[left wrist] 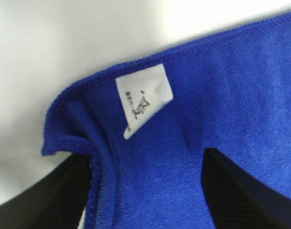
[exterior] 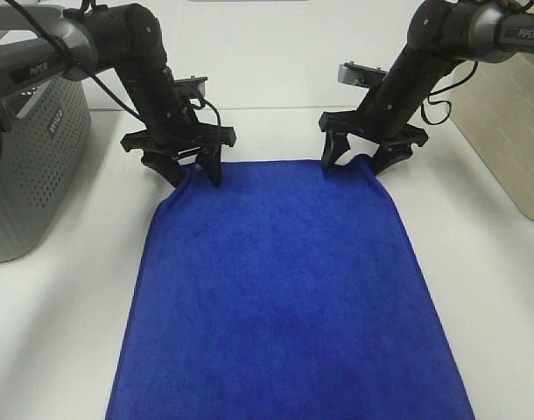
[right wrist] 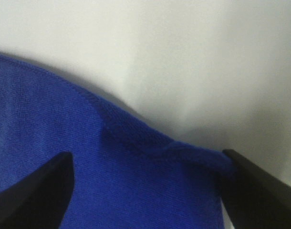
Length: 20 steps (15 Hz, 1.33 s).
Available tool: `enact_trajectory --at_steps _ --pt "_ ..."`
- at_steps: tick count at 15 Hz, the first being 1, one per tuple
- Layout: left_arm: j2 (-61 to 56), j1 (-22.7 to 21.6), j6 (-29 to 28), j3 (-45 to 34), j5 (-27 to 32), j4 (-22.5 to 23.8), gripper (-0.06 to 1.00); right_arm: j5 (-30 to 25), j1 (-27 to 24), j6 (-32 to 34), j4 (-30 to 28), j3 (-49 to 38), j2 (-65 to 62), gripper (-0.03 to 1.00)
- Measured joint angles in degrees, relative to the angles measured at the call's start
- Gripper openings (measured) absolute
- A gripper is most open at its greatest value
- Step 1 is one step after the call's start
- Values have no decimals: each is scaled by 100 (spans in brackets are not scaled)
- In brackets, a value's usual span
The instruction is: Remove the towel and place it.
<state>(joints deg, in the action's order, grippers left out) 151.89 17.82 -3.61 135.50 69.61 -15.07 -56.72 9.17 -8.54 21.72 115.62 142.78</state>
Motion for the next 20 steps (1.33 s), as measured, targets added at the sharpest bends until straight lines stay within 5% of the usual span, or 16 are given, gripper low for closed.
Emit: enact_trajectory --at_steps 4,7,10,20 --pt "34 0 103 0 -115 11 30 63 0 0 -390 0 6 61" --pt "46 0 435 0 -212 17 4 80 -6 0 -510 0 52 25" --pt "46 0 728 0 -229 74 2 80 -6 0 -596 0 52 2" --pt "46 29 791 590 -745 848 2 350 0 -46 -974 894 201 2"
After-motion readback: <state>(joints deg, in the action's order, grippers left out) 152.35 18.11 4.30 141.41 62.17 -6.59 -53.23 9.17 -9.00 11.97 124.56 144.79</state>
